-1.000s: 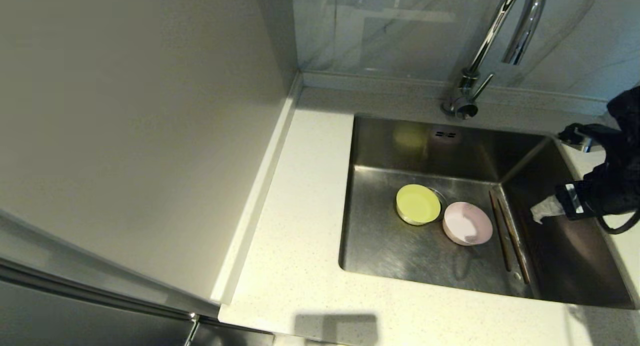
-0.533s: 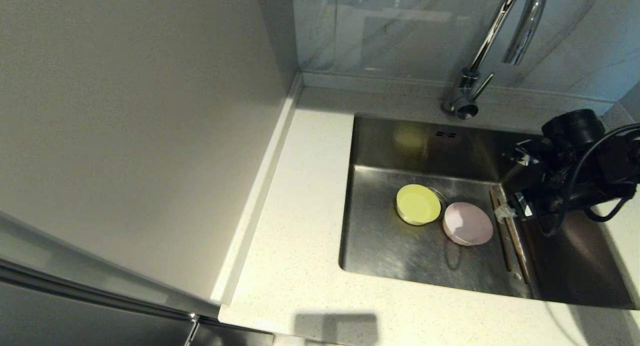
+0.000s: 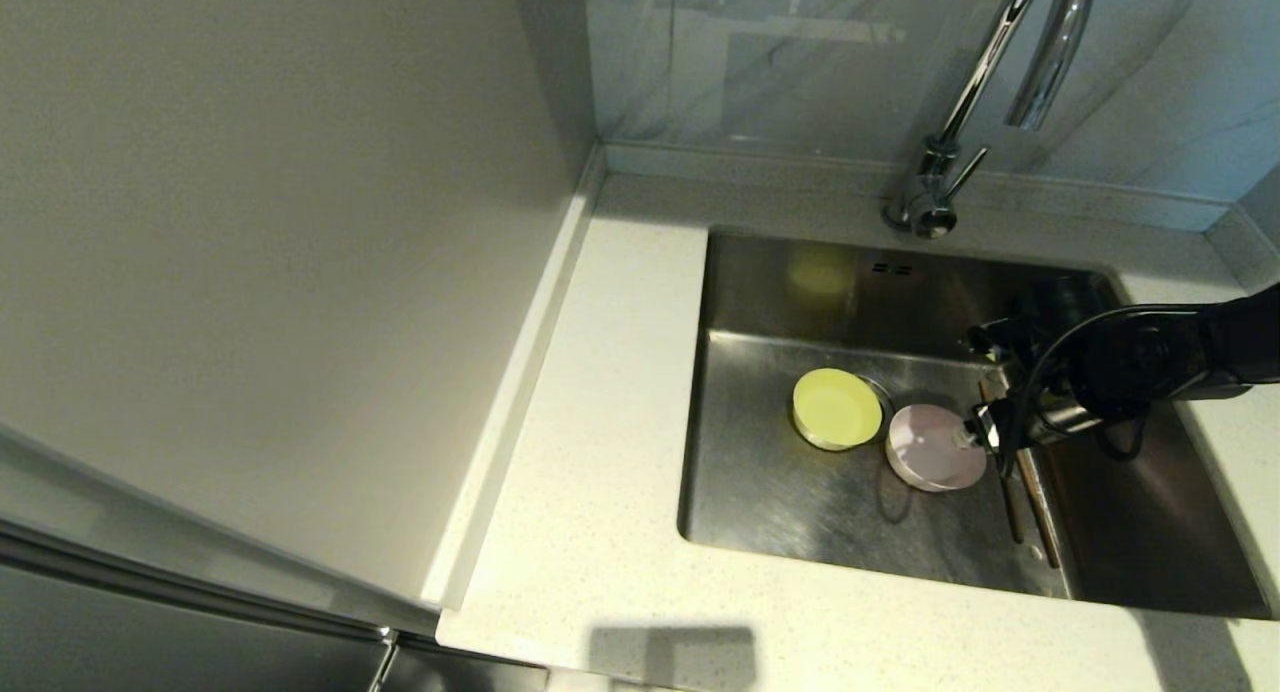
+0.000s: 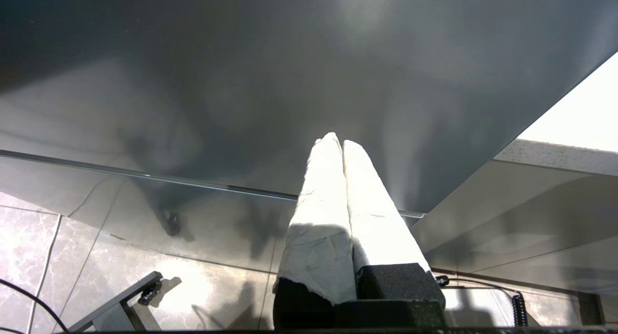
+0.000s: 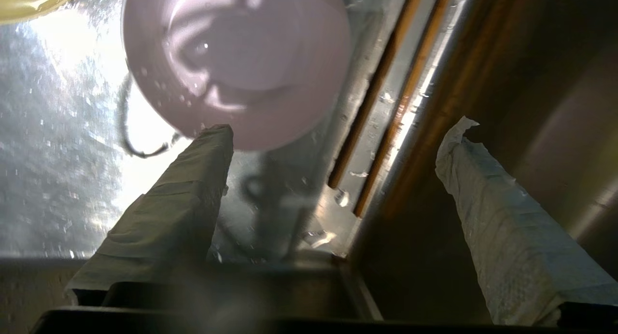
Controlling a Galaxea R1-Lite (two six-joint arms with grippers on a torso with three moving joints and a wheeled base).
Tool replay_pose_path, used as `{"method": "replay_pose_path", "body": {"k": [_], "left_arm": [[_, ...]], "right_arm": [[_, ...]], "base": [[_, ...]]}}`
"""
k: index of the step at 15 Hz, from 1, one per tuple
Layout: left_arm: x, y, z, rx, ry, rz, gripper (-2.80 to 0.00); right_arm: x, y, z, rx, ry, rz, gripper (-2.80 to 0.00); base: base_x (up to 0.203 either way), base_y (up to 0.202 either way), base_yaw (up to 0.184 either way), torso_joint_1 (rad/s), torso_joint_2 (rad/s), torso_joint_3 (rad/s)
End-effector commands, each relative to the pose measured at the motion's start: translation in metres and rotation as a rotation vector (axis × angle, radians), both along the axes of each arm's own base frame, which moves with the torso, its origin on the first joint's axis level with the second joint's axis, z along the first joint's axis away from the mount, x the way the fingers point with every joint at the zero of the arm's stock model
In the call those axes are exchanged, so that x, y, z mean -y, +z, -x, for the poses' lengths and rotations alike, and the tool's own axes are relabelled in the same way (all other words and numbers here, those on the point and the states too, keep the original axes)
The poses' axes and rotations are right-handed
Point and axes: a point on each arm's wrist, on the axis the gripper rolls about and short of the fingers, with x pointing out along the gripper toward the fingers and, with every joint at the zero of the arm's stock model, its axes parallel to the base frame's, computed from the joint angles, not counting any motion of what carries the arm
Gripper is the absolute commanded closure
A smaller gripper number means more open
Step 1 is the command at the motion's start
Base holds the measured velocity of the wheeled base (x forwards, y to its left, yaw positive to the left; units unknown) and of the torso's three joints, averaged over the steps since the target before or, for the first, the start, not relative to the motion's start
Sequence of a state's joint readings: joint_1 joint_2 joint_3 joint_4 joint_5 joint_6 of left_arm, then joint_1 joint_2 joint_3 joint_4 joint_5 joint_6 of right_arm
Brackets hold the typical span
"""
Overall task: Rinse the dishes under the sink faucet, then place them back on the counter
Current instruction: Put a bowl back to the table from the sink
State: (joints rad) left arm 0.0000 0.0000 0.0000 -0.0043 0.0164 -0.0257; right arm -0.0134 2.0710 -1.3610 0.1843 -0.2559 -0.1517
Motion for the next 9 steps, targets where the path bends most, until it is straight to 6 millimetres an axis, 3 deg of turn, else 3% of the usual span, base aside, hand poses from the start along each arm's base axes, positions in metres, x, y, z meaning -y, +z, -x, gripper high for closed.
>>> {"method": "replay_pose_path", "body": {"k": [1,9], "left_arm": [[0.000,0.000,0.000,0.003,0.000,0.000,0.00],[0.000,0.000,0.000,0.003,0.000,0.000,0.00]], "right_arm": [[0.000,-0.016,-0.011,-0.028,-0.008,-0.007,-2.80],[0.006,-0.041,-0.045,-0.021,-0.049,-0.026,-2.80]], "base": [[0.000,0.000,0.000,0.000,0.00,0.000],[0.000,0.000,0.000,0.000,0.00,0.000]]}}
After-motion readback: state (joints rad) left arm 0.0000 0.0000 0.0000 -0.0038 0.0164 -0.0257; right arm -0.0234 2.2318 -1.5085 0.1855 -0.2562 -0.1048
